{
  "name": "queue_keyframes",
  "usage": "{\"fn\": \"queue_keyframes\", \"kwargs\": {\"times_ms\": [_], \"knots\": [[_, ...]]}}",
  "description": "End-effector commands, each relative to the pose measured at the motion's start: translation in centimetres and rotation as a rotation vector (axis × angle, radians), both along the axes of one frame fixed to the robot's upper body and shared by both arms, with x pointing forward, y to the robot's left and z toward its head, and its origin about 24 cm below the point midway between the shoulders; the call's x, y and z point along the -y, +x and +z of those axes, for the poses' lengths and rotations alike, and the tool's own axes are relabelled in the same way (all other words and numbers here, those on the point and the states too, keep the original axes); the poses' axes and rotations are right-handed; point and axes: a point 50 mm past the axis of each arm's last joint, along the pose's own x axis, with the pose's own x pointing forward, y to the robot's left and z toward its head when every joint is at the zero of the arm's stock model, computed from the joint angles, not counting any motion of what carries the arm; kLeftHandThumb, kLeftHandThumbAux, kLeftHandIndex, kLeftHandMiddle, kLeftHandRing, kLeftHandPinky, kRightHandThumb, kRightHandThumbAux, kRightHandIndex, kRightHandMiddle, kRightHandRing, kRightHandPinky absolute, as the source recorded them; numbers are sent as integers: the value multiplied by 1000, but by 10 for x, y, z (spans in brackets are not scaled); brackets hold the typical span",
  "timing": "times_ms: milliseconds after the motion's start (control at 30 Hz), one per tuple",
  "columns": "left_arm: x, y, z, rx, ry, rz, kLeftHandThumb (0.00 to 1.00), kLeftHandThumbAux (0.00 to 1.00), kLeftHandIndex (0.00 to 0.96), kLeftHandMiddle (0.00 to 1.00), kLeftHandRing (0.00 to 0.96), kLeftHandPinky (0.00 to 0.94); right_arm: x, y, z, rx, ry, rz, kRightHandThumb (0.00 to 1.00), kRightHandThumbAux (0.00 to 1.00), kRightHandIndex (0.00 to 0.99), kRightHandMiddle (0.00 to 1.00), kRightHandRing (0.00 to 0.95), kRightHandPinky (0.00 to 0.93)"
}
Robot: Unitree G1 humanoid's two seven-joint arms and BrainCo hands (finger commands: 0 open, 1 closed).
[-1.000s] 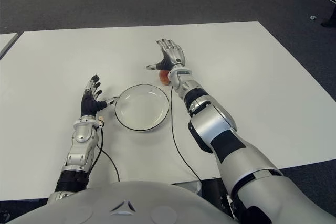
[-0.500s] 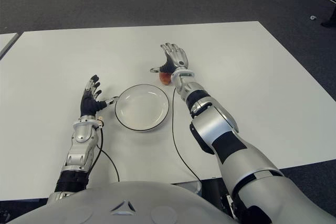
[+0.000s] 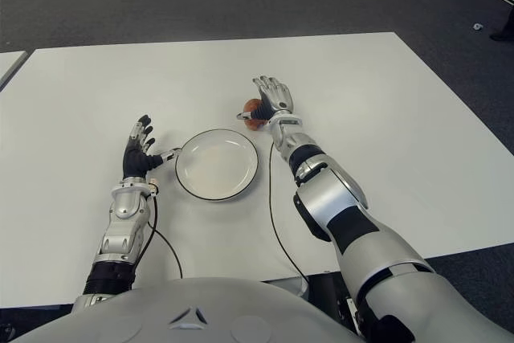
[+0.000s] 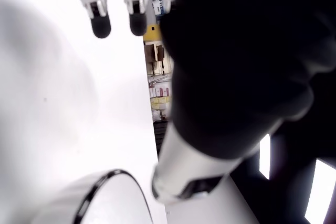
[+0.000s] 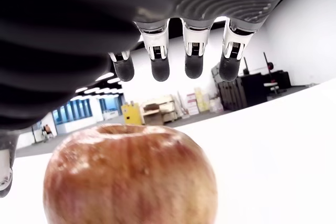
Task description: Put the apples into the plate.
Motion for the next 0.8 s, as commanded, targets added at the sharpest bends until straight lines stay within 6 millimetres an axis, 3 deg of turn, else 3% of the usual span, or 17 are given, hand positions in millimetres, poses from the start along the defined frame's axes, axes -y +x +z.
{"fn": "queue_keyframes", "kwargs": {"times_ms": [33,800], "knots": [[-3,-3,-1,-6,11,5,0,341,0,0,0,23,8,-6,-12,-51,-33,-20,10,480,0,0,0,0],[-2,-3,-1,-7,13,3,0,339,0,0,0,23,9,-16,-27,-103,-116,6,6,491,0,0,0,0]]}}
